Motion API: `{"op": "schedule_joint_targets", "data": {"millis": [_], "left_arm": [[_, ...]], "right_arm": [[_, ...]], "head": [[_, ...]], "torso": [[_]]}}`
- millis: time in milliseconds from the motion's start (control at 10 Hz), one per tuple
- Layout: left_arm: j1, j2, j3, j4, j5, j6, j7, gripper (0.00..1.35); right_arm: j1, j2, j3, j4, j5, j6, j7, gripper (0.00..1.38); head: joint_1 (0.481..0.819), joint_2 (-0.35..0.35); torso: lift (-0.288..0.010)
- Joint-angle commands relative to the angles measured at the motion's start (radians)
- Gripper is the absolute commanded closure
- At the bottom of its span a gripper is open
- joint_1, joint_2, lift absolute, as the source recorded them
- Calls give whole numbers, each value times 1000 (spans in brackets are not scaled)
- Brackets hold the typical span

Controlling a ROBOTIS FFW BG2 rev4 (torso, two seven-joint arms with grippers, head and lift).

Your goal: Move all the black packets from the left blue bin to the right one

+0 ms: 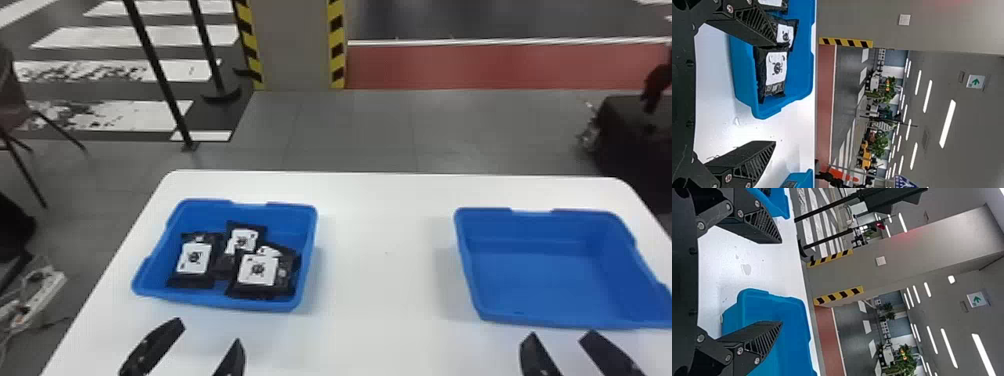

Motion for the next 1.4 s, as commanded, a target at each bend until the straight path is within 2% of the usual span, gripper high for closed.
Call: {"op": "schedule_joint_targets", "data": {"millis": [0,1000,1300], "left_arm": [[0,-3,0,1,0,-4,0,133],[-20,-3,5,9,0,-19,0,133],[-64,-3,23,16,-32,3,0,133]], "right_arm": [[0,0,0,2,0,0,0,312],[-7,-2,5,0,-2,0,0,312],[-10,-2,8,2,-6,0,0,312]], "head": [[695,91],[695,98],[695,102]], "torso": [[-110],[-110],[-110]]}}
